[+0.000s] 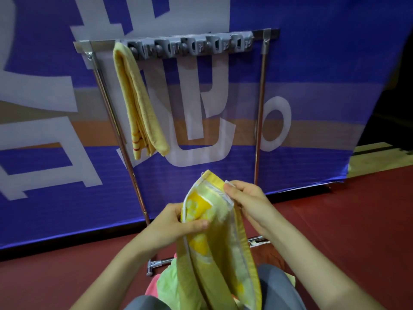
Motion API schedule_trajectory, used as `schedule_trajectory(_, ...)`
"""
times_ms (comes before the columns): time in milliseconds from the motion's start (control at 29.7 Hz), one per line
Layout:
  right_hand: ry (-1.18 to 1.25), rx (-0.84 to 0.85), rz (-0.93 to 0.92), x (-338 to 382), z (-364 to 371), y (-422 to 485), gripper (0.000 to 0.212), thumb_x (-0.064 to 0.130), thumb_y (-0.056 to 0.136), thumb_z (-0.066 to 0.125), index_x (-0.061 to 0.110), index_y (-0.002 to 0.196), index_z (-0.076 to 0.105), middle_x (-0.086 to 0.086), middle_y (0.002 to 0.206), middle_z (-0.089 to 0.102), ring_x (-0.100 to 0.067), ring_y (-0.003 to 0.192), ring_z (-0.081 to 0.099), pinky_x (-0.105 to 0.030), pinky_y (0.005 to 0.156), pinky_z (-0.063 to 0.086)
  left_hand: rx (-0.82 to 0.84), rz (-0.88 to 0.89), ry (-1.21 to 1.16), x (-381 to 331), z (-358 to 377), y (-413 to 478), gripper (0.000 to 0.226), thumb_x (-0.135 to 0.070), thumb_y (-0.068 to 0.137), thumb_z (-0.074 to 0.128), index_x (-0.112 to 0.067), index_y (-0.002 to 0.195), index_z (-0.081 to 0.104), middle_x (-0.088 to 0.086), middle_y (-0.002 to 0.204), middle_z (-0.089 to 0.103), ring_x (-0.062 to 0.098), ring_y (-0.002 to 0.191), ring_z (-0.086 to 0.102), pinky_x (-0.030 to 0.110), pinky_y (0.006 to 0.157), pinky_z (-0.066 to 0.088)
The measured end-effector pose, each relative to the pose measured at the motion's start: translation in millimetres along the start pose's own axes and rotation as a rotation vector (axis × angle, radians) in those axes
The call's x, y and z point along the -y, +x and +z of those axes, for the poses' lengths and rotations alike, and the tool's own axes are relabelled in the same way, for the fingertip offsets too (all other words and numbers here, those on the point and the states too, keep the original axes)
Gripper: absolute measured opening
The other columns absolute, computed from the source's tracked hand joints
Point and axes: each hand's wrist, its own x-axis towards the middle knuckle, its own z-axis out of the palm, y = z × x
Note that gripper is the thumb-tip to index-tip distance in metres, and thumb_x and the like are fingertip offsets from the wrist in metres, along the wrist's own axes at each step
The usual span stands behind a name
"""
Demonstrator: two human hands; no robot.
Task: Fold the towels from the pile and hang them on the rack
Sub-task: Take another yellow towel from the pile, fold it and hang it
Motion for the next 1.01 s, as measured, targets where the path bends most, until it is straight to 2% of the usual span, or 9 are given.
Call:
schedule_trajectory(67,-0.058,0.04,-0.02,7,4,0,0.019,0.016,0.086,0.055,0.016,0.071,0.067,0.005,0.061,0.067,-0.005,0.057,0.061,-0.017,0.056,0.048,0.047,0.0,-0.041,-7,0,-4,0.039,-0.033,0.054,0.079,-0.015,0.087,0.07,0.001,0.083,0.075,0.015,0.08,0.07,0.021,0.066,0.055)
schedule_trajectory(135,-0.121,0.086,-0.019,10,9,0,0.017,0.015,0.085,0.056,0.016,0.072,0.067,0.007,0.06,0.067,-0.004,0.058,0.062,-0.017,0.056,0.049,0.008,0.043,-0.054,-17,0,-5,0.033,-0.03,0.063,0.076,-0.015,0.092,0.067,-0.002,0.081,0.074,0.013,0.078,0.069,0.019,0.065,0.054)
schedule_trajectory(202,-0.174,0.148,-0.017,13,15,-2,0.015,0.014,0.085,0.058,0.016,0.074,0.067,0.007,0.062,0.067,-0.004,0.061,0.062,-0.016,0.058,0.049,-0.077,0.085,-0.028,-27,1,-4,0.013,-0.021,0.079,0.066,-0.01,0.086,0.065,-0.006,0.065,0.07,0.005,0.062,0.066,0.014,0.055,0.05)
schedule_trajectory(270,-0.205,0.181,-0.018,13,18,-4,0.015,0.014,0.085,0.058,0.018,0.075,0.068,0.008,0.063,0.068,-0.003,0.063,0.063,-0.015,0.059,0.049,-0.127,0.112,0.037,-35,0,-4,0.02,-0.015,0.086,0.051,0.0,0.081,0.062,-0.005,0.055,0.063,0.002,0.05,0.058,0.012,0.045,0.045)
schedule_trajectory(371,-0.209,0.205,-0.022,12,18,-6,0.016,0.017,0.086,0.058,0.02,0.074,0.067,0.008,0.063,0.067,-0.004,0.063,0.061,-0.016,0.059,0.047,-0.153,0.131,0.075,-38,-3,-7,0.031,-0.02,0.085,0.05,0.008,0.084,0.064,0.009,0.068,0.064,0.012,0.06,0.061,0.018,0.054,0.049)
schedule_trajectory(539,-0.181,0.224,0.036,-14,3,-10,0.013,0.028,0.079,0.062,0.016,0.081,0.067,0.005,0.073,0.066,-0.004,0.067,0.059,-0.014,0.062,0.047,-0.188,0.179,0.103,-43,-10,-9,0.043,-0.034,0.072,0.053,0.007,0.077,0.065,0.011,0.065,0.063,0.015,0.061,0.06,0.02,0.057,0.049)
schedule_trajectory(775,-0.302,0.126,0.192,-54,-26,-14,0.032,0.038,0.075,0.064,0.007,0.079,0.064,0.005,0.063,0.056,-0.004,0.057,0.05,-0.016,0.053,0.04,-0.325,0.228,0.08,-55,-33,-14,0.026,-0.026,0.078,0.052,-0.006,0.069,0.067,-0.001,0.055,0.068,0.004,0.053,0.063,0.012,0.051,0.048)
schedule_trajectory(876,-0.35,0.071,0.198,-69,-46,-14,0.013,0.017,0.083,0.062,0.009,0.074,0.065,0.012,0.059,0.057,0.002,0.055,0.05,-0.015,0.055,0.04,-0.414,0.218,0.093,-55,-50,-18,0.024,-0.023,0.082,0.052,-0.008,0.073,0.068,-0.001,0.056,0.069,0.005,0.053,0.064,0.013,0.05,0.049)
schedule_trajectory(1011,-0.422,-0.03,0.184,-75,-72,-18,0.019,0.01,0.085,0.057,0.007,0.069,0.065,0.014,0.053,0.058,0.007,0.056,0.049,-0.015,0.06,0.038,-0.529,0.196,0.1,-50,-79,-24,0.031,-0.019,0.086,0.051,-0.017,0.063,0.072,-0.004,0.051,0.068,0.002,0.049,0.061,0.012,0.047,0.048)
